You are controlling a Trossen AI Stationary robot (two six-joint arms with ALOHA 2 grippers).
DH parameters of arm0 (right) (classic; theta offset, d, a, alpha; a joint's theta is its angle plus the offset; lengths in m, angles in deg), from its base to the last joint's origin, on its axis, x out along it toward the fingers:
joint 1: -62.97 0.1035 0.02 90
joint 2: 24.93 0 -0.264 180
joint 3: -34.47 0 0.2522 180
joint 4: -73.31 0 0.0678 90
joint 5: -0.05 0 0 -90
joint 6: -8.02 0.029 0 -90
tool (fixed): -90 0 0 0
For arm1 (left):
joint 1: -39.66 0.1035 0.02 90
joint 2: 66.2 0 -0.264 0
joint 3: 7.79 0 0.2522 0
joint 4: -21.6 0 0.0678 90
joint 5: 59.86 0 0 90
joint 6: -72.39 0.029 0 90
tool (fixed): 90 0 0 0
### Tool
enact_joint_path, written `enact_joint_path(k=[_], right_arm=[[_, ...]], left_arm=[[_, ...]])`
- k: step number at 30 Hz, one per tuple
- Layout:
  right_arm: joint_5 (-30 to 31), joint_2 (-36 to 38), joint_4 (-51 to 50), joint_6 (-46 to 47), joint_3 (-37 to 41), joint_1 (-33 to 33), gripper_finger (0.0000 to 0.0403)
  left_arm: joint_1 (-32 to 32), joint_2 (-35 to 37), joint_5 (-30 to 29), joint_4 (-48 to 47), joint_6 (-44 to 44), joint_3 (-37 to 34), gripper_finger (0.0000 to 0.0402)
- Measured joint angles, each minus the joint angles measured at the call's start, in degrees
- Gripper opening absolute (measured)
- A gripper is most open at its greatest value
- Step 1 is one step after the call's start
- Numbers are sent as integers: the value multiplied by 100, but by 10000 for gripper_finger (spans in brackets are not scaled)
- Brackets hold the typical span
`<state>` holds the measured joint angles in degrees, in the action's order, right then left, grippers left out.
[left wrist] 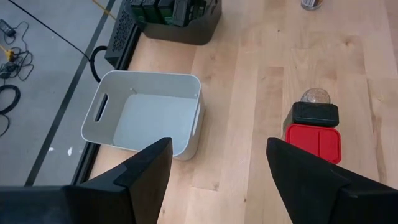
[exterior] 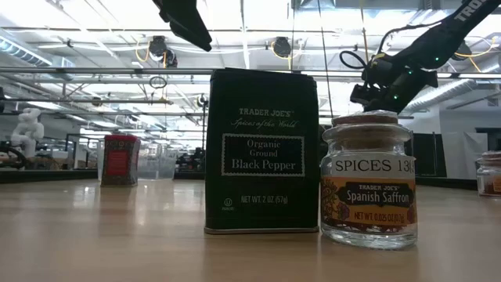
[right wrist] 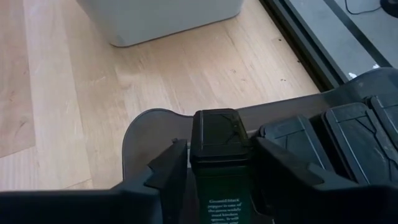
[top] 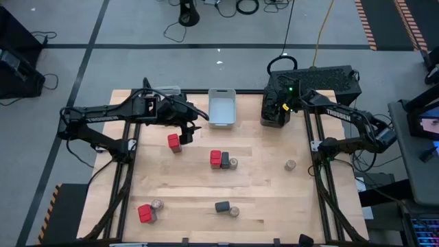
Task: Sort spices by type
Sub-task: Put the green seasoning can into the black bin
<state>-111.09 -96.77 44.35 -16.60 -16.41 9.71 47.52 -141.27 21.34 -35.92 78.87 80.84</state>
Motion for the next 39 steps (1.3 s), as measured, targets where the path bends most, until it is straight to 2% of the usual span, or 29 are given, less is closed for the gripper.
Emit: enact_joint_path(k=[10, 18, 22, 25, 29, 34, 39], right_arm=[[8, 42, -8, -2, 2, 0, 184], [17, 494, -60, 17, 2, 0, 185], [433, 776, -83, 465, 2, 9, 185], [625, 876, -537, 859, -106, 17, 181], [644, 883, -1113, 917, -370, 165, 141], [648, 883, -1157, 693, -496, 581, 23], [1330, 683, -890, 890, -501, 859, 3]], left_arm=[[-2, 0, 0, 0, 6, 0, 268], [-2, 0, 0, 2, 27, 0, 268], [0, 0, 0, 2, 28, 0, 268], [-1, 0, 0, 2, 40, 0, 268], [0, 0, 0, 111, 144, 0, 268], [-1, 0, 0, 308, 149, 0, 268], [-2, 0, 0, 306, 149, 0, 268]])
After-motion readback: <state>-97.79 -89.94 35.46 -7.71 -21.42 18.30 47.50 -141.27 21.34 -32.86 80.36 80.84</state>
